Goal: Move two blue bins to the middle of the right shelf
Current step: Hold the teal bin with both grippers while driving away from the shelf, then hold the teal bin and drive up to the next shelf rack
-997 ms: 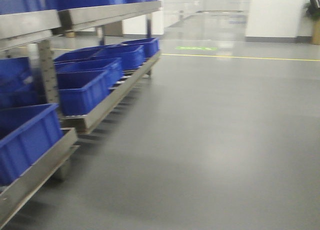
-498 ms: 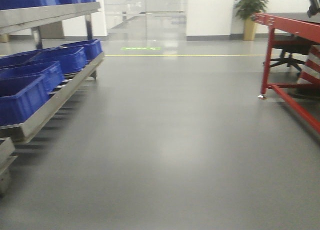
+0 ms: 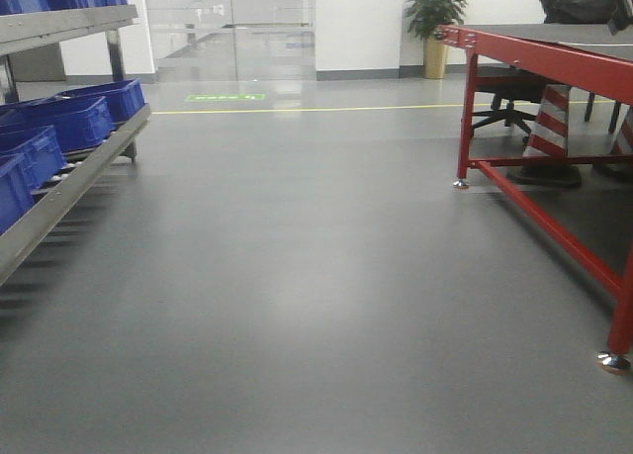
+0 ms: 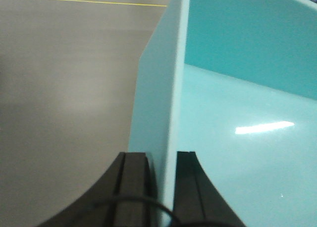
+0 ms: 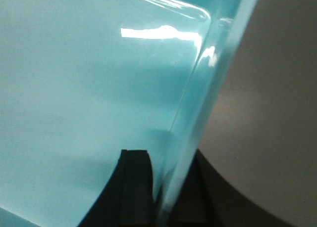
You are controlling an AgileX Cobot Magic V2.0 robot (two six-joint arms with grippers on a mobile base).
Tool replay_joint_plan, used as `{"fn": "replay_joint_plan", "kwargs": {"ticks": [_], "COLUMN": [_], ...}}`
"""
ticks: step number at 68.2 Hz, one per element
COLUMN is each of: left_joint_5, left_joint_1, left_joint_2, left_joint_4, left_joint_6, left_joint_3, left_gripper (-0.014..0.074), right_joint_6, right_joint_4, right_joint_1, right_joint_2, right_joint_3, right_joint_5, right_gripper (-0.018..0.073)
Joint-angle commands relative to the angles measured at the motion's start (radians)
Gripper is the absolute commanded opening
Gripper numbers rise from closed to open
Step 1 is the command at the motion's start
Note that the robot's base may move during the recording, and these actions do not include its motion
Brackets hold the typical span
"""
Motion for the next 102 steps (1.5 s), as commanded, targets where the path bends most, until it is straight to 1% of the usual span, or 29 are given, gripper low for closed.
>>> {"fn": "replay_joint_plan", "kwargs": {"ticks": [1, 102], "left_joint_5": [-0.074, -0.074], "left_joint_1": [-0.002, -0.002], "left_joint_2": [-0.019, -0.019], "left_joint_4": [-0.049, -0.049], "left_joint_6": [-0.02, -0.02], "left_joint_3": [-0.013, -0.013], "left_gripper": [-0.0111, -0.0111], "right_joint_6": [-0.03, -0.03], "right_joint_4": [-0.011, -0.011], "right_joint_1": [-0.002, -0.002], "right_joint_2": [-0.016, -0.016], "right_joint_3": [-0.011, -0.011], "right_joint_5": [-0.008, -0.008], "right_gripper": [-0.0153, -0.0153]}}
